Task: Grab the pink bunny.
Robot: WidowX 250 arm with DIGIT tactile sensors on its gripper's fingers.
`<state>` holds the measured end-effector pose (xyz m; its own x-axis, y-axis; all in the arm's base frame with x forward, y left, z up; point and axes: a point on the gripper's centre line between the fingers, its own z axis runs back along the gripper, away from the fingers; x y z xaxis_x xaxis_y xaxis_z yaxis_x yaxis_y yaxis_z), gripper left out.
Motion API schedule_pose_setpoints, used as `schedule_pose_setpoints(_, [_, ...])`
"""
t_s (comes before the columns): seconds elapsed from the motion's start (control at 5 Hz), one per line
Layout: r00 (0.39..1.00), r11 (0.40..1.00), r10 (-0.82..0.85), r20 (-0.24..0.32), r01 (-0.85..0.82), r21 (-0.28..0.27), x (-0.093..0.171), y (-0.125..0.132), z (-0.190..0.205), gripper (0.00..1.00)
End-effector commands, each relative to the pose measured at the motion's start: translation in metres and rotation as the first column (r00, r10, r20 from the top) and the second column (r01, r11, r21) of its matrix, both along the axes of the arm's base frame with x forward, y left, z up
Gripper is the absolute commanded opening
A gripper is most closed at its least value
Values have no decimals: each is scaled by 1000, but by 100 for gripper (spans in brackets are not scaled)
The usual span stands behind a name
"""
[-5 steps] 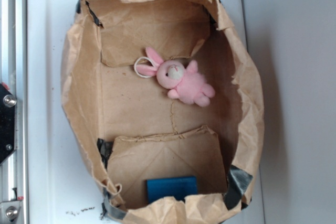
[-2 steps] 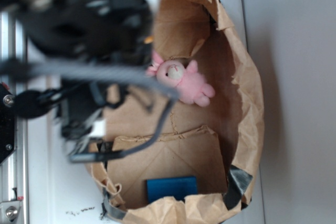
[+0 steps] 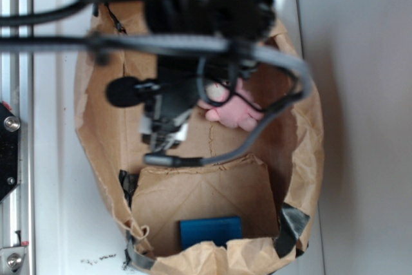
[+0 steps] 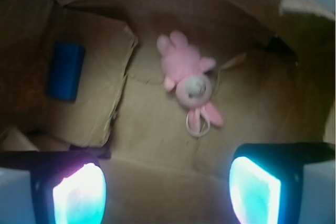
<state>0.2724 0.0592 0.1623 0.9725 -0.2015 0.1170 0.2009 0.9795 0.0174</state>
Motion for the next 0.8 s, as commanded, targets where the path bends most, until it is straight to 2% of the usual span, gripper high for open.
schedule_pose_setpoints(0.0, [978,979,-184,95,173,111,21,-17,-14,100])
schedule_pose_setpoints(0.4, [964,962,-235,124,212,174,29,-19,-28,100])
schedule_pose_setpoints(0.6, [964,962,-235,124,212,174,29,-19,-28,100])
